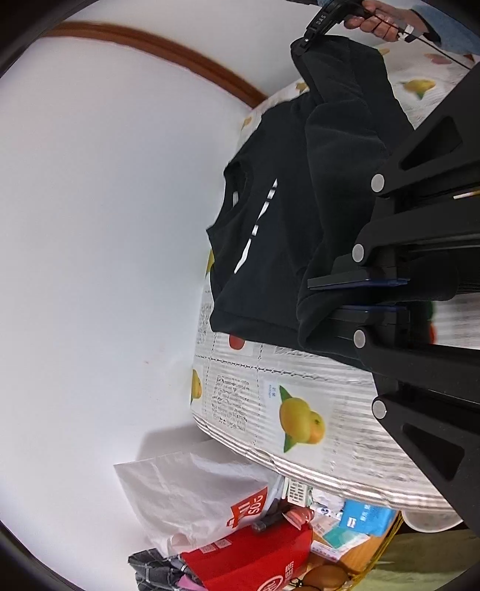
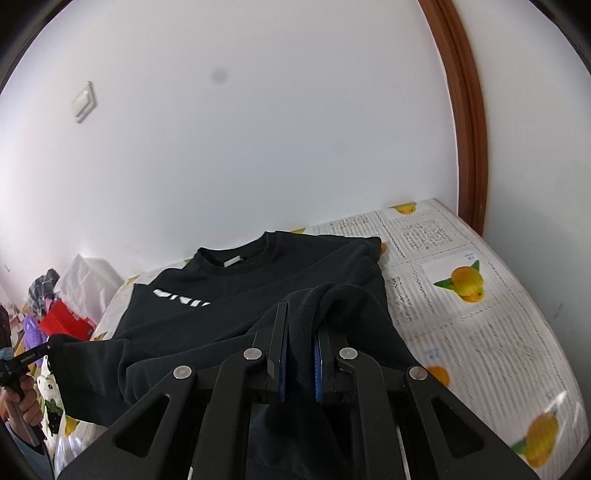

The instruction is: Fold small clothes

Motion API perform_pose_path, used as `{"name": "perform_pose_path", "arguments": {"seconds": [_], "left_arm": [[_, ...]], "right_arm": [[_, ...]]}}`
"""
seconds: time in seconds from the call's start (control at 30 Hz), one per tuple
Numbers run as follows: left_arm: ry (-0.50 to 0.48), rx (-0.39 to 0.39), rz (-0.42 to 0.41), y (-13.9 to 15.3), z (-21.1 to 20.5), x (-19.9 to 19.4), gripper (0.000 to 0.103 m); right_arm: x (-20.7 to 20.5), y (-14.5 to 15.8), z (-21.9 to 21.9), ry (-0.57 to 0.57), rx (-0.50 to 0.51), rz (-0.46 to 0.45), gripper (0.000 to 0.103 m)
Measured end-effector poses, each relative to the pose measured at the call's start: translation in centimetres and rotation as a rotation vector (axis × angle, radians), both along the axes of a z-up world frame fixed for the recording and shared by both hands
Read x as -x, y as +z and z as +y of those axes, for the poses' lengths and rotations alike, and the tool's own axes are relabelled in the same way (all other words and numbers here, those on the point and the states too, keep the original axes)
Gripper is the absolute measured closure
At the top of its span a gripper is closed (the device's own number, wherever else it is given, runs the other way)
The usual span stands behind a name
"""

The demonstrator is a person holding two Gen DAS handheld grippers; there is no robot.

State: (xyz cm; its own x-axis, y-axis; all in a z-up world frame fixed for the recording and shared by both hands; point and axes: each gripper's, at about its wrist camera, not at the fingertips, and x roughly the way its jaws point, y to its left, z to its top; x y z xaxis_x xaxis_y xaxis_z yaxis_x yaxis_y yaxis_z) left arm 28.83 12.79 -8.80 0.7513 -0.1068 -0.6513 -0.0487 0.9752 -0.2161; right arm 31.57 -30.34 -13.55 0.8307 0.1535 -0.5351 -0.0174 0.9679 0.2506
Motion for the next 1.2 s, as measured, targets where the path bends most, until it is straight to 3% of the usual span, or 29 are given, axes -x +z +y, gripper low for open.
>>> {"name": "perform_pose_path", "arguments": {"seconds": [0.3,0.63,0.73,0.8,0.93,1.0,1.03,1.2], "left_arm": [[0.047,0.005,0.083,-4.3,0.7,-4.9,0.096],[0.048,-0.016,0.137,-6.1,0.6,-6.1,0.093],[0.034,-0.014,0.146,-5.9,0.5,-5.9,0.092],[0.022,-0.02,0.146,-5.5,0.5,-5.4,0.086],[0.011,-0.048,0.125,-4.6,0.8,-3.5,0.082],[0.024,-0.057,0.119,-4.3,1.3,-2.5,0.066],[0.036,-0.06,0.114,-4.3,1.8,-1.7,0.063],[0.078,-0.041,0.13,-5.2,3.9,0.9,0.062]], "right_arm": [[-5.7,-3.8,0.2,-0.04,0.069,0.084,0.092],[-8.9,-7.2,0.9,-0.07,0.198,0.194,0.091],[-8.5,-6.8,1.4,-0.05,0.235,0.204,0.088],[-7.4,-6.2,1.6,-0.03,0.249,0.197,0.086],[-4.0,-4.8,1.0,0.016,0.254,0.167,0.07],[-2.1,-4.1,0.0,0.008,0.261,0.144,0.07],[-1.4,-3.8,-0.6,0.001,0.263,0.137,0.07],[0.3,-4.5,-3.8,-0.065,0.246,0.166,0.07]]}}
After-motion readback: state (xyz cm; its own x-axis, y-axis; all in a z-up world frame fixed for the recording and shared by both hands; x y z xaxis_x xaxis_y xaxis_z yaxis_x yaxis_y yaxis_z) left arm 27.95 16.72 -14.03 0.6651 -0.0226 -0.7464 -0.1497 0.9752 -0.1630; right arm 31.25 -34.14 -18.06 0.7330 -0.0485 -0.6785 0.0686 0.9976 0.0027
